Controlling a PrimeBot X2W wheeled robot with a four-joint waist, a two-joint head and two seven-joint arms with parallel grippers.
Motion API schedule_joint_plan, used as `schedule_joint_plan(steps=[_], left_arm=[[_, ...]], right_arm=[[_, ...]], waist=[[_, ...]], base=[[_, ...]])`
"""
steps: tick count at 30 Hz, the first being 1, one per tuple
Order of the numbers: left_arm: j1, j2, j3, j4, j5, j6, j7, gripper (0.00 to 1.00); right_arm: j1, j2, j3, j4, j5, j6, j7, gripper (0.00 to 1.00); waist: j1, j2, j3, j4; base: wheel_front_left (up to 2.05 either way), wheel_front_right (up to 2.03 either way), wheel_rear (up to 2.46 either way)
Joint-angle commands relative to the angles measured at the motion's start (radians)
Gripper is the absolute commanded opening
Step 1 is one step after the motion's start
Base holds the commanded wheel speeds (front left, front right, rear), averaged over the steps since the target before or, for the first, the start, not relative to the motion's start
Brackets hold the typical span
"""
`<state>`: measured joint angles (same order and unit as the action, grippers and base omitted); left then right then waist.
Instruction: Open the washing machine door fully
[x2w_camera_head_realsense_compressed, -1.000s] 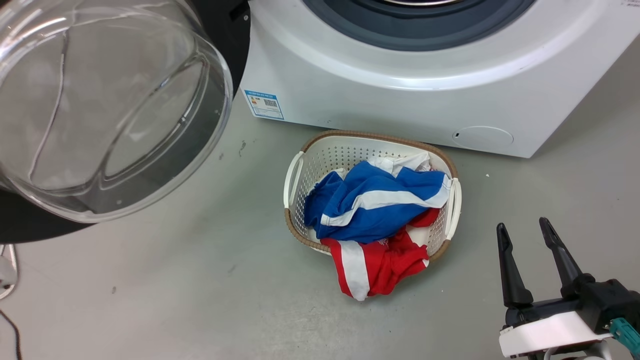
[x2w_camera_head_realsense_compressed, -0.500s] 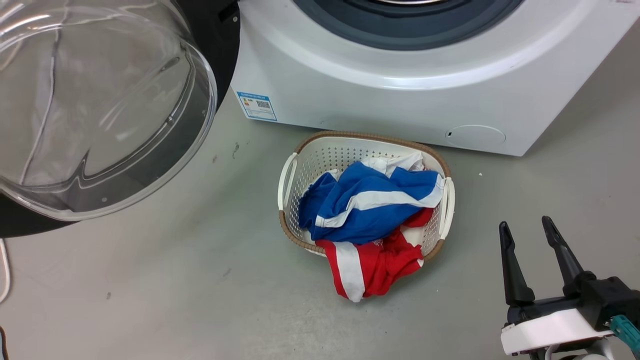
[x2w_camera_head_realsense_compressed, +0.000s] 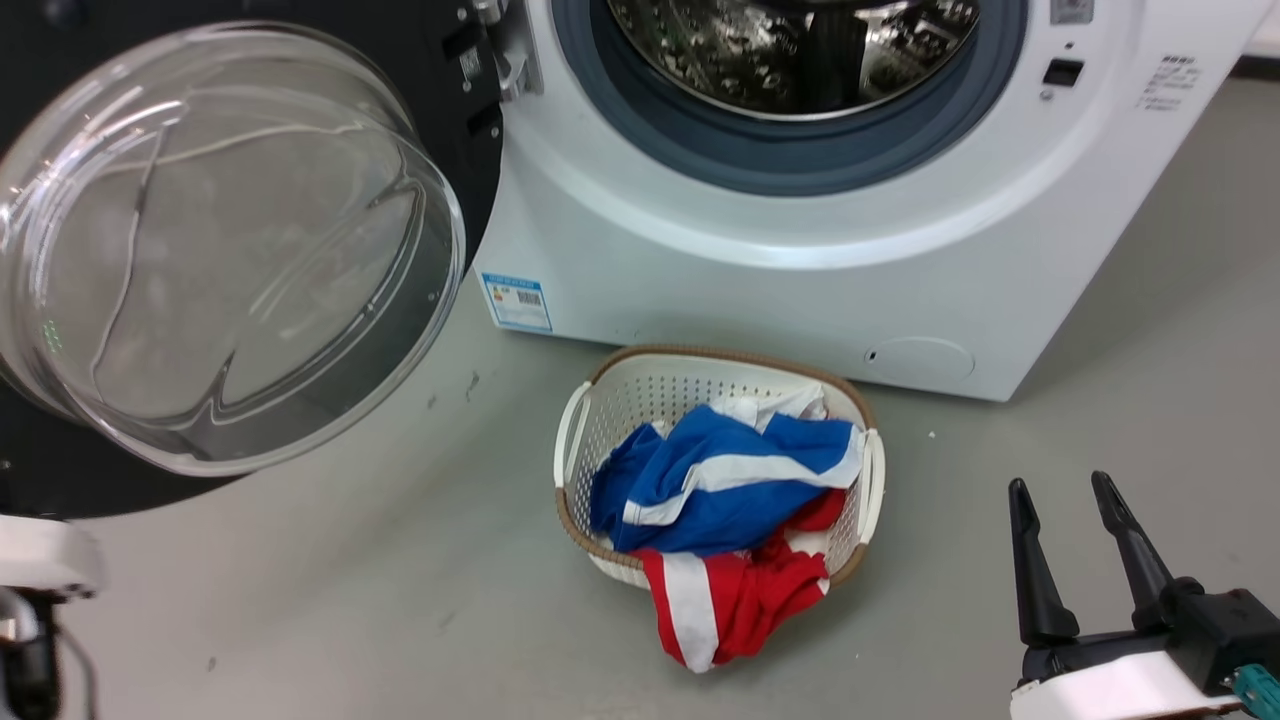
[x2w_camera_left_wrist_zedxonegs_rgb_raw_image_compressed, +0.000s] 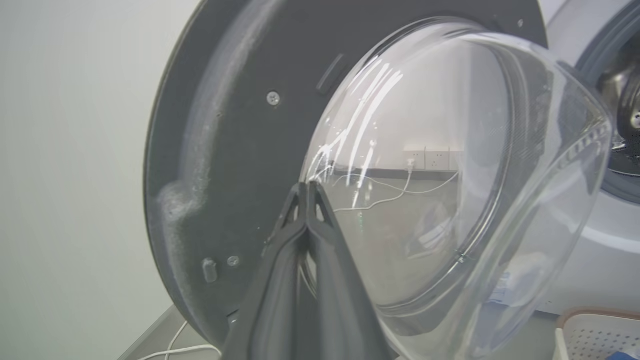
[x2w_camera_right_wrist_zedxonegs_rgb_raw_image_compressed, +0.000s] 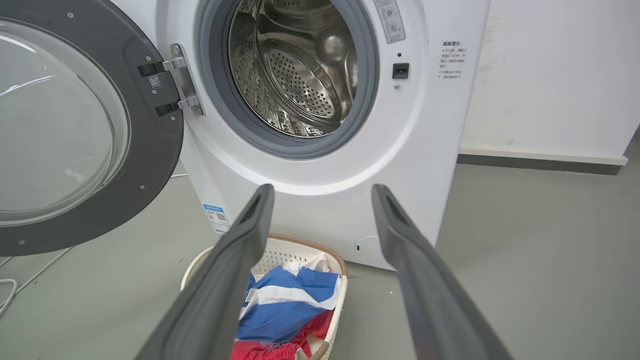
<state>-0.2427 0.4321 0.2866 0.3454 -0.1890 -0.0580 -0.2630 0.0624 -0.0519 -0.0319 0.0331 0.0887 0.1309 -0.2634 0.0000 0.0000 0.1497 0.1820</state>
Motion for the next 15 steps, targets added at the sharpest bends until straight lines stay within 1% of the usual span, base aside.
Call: schedule_joint_plan(steps=[1,3,7,11,14,15], left_arm=[[0.018,-0.024,-0.011,-0.034,0.01,-0.003,-0.002,0.0],[0.049,-0.056,-0.038,-0.104,0.035,-0.005,-0.002,0.0],[0.11,-0.129,-0.12,-0.221,0.085,0.008,-0.003,0.0],[0.166,-0.183,-0.207,-0.29,0.115,0.001,0.003,0.0],[0.195,-0.22,-0.254,-0.321,0.121,0.002,0.013,0.0],[0.203,-0.231,-0.264,-0.326,0.123,0.006,0.014,0.25]], right_arm=[[0.01,0.003,-0.002,-0.007,0.007,0.0,-0.002,1.0],[0.018,0.003,0.0,-0.015,0.01,0.0,-0.002,1.0],[0.039,0.002,0.001,-0.026,0.016,0.0,-0.002,1.0],[0.054,0.002,0.003,-0.034,0.019,0.0,-0.002,1.0],[0.064,0.002,0.0,-0.038,0.016,0.0,-0.002,1.0],[0.064,0.002,-0.001,-0.04,0.014,0.0,-0.002,1.0]], waist=[[0.0,0.0,-0.03,-0.007],[0.0,0.0,-0.049,-0.013],[0.0,0.0,-0.081,-0.03],[0.0,0.0,-0.099,-0.046],[0.0,0.0,-0.106,-0.058],[0.0,0.0,-0.108,-0.063]], base=[[0.0,0.0,0.0],[0.0,0.0,0.0],[0.0,0.0,0.0],[0.0,0.0,0.0],[0.0,0.0,0.0],[0.0,0.0,0.0]])
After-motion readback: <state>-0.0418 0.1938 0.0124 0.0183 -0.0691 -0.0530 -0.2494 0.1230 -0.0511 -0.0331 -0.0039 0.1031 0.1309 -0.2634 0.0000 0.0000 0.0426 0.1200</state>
